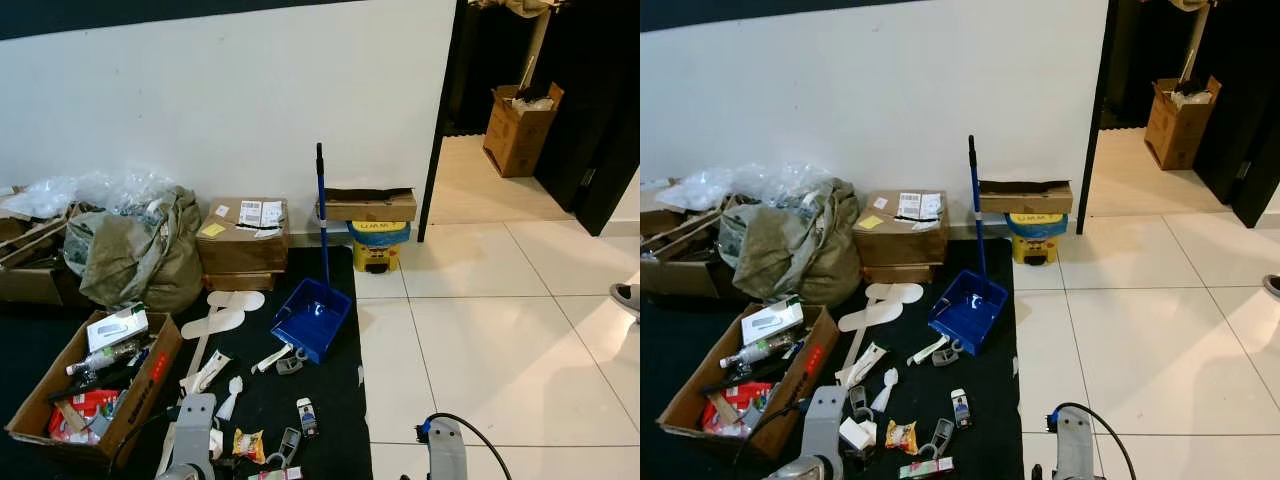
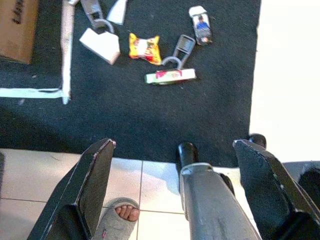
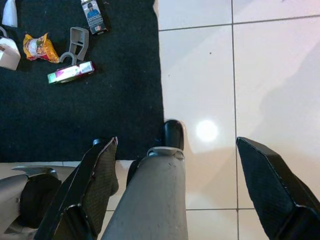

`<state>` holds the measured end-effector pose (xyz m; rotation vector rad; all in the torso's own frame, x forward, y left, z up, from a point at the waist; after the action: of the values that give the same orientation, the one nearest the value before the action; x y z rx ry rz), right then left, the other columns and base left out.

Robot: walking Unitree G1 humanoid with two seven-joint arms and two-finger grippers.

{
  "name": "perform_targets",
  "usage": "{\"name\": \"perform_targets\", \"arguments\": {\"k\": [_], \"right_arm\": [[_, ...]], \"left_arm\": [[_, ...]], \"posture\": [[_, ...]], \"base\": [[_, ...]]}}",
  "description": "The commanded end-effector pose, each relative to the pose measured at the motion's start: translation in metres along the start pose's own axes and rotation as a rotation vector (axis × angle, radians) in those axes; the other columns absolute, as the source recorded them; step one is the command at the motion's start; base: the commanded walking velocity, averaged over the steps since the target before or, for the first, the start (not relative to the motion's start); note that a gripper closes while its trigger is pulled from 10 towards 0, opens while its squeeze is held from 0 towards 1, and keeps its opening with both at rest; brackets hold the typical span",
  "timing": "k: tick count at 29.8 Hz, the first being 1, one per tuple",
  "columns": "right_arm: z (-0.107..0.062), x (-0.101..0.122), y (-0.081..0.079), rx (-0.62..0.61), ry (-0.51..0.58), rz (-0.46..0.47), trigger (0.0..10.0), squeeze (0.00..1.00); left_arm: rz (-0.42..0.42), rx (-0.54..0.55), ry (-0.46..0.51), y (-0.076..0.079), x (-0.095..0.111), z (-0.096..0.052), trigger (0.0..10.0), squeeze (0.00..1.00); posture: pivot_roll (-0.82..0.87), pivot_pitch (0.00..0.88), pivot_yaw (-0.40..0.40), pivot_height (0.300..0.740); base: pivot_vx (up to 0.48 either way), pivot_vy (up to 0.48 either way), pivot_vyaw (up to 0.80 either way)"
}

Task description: Sweep floor

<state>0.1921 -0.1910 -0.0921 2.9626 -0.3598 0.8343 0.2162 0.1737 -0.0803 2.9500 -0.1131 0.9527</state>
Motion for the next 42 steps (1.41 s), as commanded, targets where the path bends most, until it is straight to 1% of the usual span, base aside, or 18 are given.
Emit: {"name": "perform_targets", "arguments": {"k": [1,4,6,7,8,9,10,11,13,14,15,19,21,23,27,35,37,42], "right_arm": [[0.000,0.004,-0.006,0.010,0.021,-0.013,10.0,0.00],[0.001,0.013,-0.007,0.006,0.057,-0.043,10.0,0.00],[0.000,0.034,-0.013,0.035,0.148,-0.166,10.0,0.00],[0.000,0.034,-0.013,0.035,0.148,-0.166,10.0,0.00],[0.000,0.041,-0.015,0.048,0.180,-0.212,10.0,0.00],[0.000,0.041,-0.015,0.048,0.180,-0.212,10.0,0.00],[-0.001,0.049,-0.021,0.084,0.214,-0.258,10.0,0.00],[-0.001,0.049,-0.021,0.084,0.214,-0.258,10.0,0.00],[-0.003,0.059,-0.031,0.159,0.252,-0.353,10.0,0.00],[-0.003,0.059,-0.031,0.159,0.252,-0.353,10.0,0.00],[-0.003,0.061,-0.033,0.179,0.255,-0.382,10.0,0.00],[-0.003,0.062,-0.031,0.183,0.242,-0.377,10.0,0.00],[-0.003,0.062,-0.031,0.183,0.242,-0.377,10.0,0.00],[-0.002,0.061,-0.026,0.173,0.228,-0.320,10.0,0.00],[-0.002,0.057,-0.021,0.166,0.218,-0.271,10.0,0.00],[-0.002,0.052,-0.017,0.168,0.203,-0.234,10.0,0.00],[-0.001,0.050,-0.016,0.178,0.191,-0.224,10.0,0.00],[-0.001,0.050,-0.016,0.181,0.189,-0.223,10.0,0.00]], "left_arm": [[-0.009,0.009,0.002,-0.004,0.002,0.000,10.0,0.00],[-0.027,0.008,0.004,-0.004,0.003,0.000,10.0,0.00],[-0.093,0.049,0.024,-0.011,0.006,-0.001,10.0,0.00],[-0.093,0.049,0.024,-0.011,0.006,-0.001,10.0,0.00],[-0.121,0.069,0.030,-0.014,0.007,-0.001,10.0,0.00],[-0.121,0.069,0.030,-0.014,0.007,-0.001,10.0,0.00],[-0.144,0.098,0.039,-0.019,0.007,-0.002,10.0,0.00],[-0.144,0.098,0.039,-0.019,0.007,-0.002,10.0,0.00],[-0.142,0.140,0.049,-0.026,0.005,-0.004,10.0,0.00],[-0.142,0.140,0.049,-0.026,0.005,-0.004,10.0,0.00],[-0.130,0.159,0.059,-0.028,0.004,-0.004,10.0,0.00],[-0.086,0.179,0.056,-0.033,-0.003,-0.007,10.0,0.00],[-0.086,0.179,0.056,-0.033,-0.003,-0.007,10.0,0.00],[-0.062,0.192,0.032,-0.037,-0.014,-0.009,10.0,0.00],[-0.042,0.191,0.002,-0.039,-0.023,-0.011,10.0,0.00],[0.009,0.176,-0.021,-0.037,-0.028,-0.011,10.0,0.00],[0.049,0.162,-0.029,-0.036,-0.029,-0.011,10.0,0.00],[0.057,0.159,-0.031,-0.035,-0.029,-0.011,10.0,0.00]], "posture": [[-0.08,0.000,0.083,0.740],[-0.08,0.000,0.075,0.740],[-0.09,0.000,0.064,0.740],[-0.09,0.000,0.064,0.740],[-0.09,0.000,0.064,0.740],[-0.09,0.000,0.064,0.740],[-0.08,0.000,0.041,0.740],[-0.08,0.000,0.041,0.740],[-0.05,0.000,0.011,0.740],[-0.05,0.000,0.011,0.740],[-0.05,0.000,0.006,0.740],[-0.04,0.000,0.008,0.740],[-0.04,0.000,0.008,0.740],[-0.05,0.000,0.022,0.740],[-0.06,0.000,0.039,0.740],[-0.07,0.000,0.060,0.740],[-0.07,0.000,0.067,0.740],[-0.07,0.000,0.067,0.740]], "base": [[0.000,0.000,0.00],[0.000,0.000,0.00],[0.000,0.000,0.00],[0.000,0.000,0.00],[0.000,0.000,0.00],[0.000,0.000,0.00],[0.000,0.000,0.00],[0.000,0.000,0.00],[0.000,0.000,0.00],[0.000,0.000,0.00],[0.000,0.000,0.00],[0.000,0.000,0.00],[0.000,0.000,0.00],[0.000,0.000,0.00],[0.000,0.000,0.00],[0.000,0.000,0.00],[0.000,0.000,0.80],[0.000,0.000,0.80]]}}
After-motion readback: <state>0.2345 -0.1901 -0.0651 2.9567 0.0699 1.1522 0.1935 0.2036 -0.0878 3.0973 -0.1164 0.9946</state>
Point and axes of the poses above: a point about 5 cm out from each wrist's last joint towards the gripper, its own z axis pointing out of the wrist towards the gripper, its own x axis along the axis of the wrist's last joint, y = z × x, the point moved 1 cm from there along z, pointing out of the wrist towards the gripper, and after that the axes turned 7 degrees about z, right-handed, at the moved point
